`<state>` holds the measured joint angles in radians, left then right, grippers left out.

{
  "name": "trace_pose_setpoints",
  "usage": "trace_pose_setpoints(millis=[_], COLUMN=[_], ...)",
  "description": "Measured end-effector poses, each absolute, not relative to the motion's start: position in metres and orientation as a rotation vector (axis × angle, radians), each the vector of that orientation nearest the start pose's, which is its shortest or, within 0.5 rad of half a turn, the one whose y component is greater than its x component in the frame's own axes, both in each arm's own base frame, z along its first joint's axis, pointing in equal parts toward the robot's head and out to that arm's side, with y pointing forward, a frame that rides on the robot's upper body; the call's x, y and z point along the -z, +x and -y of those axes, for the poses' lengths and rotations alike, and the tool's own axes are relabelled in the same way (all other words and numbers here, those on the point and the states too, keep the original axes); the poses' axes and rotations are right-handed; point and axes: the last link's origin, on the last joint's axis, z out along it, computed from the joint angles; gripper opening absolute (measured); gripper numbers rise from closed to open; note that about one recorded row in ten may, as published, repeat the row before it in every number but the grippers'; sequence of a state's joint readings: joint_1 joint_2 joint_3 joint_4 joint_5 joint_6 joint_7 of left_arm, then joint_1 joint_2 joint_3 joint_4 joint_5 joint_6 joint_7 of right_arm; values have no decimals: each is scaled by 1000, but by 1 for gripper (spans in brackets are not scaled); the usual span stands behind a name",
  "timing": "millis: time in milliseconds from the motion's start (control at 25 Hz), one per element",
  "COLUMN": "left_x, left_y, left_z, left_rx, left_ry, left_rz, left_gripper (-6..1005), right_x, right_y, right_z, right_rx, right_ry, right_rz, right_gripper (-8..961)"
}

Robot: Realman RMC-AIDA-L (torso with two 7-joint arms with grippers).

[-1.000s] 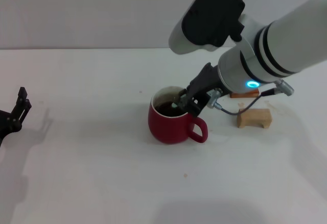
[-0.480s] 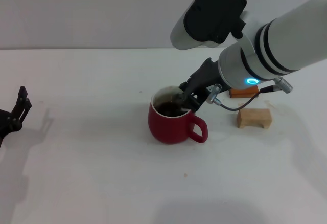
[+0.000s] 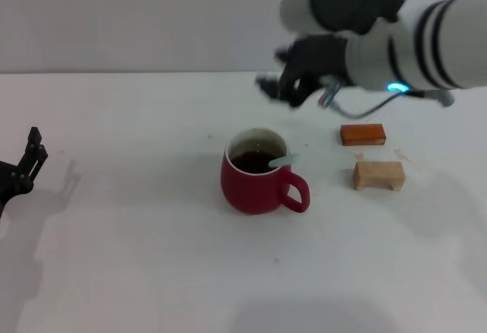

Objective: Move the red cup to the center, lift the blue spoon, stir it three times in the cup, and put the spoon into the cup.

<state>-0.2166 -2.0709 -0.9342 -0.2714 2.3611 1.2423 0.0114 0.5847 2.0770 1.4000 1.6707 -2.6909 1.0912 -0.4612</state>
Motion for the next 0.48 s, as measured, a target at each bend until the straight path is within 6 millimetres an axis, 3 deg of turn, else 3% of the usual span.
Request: trace_pose_setpoints(millis=[120,240,480], left_x=[5,3,2], left_y=[-360,-362,-364], left_z=[-271,-270,-268], left_rx=[586,584,583], left_ry=[-1494,-1486,-1479], left_rz=[494,498,506], left_gripper=[852,852,852], right_x=[2,1,9], right_y=[61,79,133], right_z=[-360,-344,-306], right_rx=[-122,-302,-610], right_ry=[-2259,-2087,-1795], right_rz=[-81,14,54], right_gripper=[434,433,433])
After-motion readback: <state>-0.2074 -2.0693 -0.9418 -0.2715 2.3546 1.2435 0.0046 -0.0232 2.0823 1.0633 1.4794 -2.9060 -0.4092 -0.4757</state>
